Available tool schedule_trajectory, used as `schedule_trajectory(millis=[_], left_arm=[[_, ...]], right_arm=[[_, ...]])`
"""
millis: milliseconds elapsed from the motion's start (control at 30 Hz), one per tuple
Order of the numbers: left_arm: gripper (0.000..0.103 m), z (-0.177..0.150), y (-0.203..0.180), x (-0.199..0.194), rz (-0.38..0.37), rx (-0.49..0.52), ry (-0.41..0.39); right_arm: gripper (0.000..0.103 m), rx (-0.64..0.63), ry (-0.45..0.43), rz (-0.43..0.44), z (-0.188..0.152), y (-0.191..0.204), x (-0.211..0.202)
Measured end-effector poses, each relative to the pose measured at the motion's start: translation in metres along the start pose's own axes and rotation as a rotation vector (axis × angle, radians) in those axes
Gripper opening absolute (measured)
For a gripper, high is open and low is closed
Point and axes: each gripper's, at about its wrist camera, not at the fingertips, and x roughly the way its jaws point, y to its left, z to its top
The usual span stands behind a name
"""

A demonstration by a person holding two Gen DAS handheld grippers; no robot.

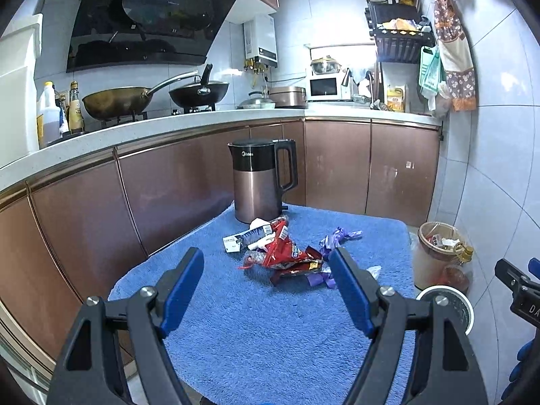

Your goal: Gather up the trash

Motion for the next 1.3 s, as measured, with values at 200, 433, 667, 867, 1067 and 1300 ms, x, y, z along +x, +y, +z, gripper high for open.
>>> schedule_trajectory(millis=[200, 433, 667, 867, 1067, 1300], left_arm=[[0.076, 0.001, 0.0, -0.01, 0.002, -0.003, -0.024], [0.076, 0.003, 0.0, -0.013, 0.011, -0.014, -0.052], [0.076, 0.008, -0.005, -0.003, -0.003, -0.009, -0.041], [0.076, 0.009, -0.012, 0.009, -0.013, -0.003, -0.026], [0.076, 0.008, -0.013, 0.031, -0.039, 0.001, 0.028], [0.076, -0.01, 0.006, 0.08, -0.119, -0.03, 0.197]], right_arm=[[0.103, 0.0, -0.029, -0.005, 0.002, -0.001, -0.012], [0.103, 0.002, -0.046, 0.001, 0.003, -0.001, -0.016], [0.103, 0.013, -0.051, -0.017, 0.006, -0.008, -0.013], [0.103, 0.015, -0.047, -0.04, 0.01, -0.015, -0.008], [0.103, 0.017, -0.005, -0.005, 0.009, -0.017, 0.009], [0.093, -0.018, 0.095, 0.092, 0.003, -0.004, 0.049]])
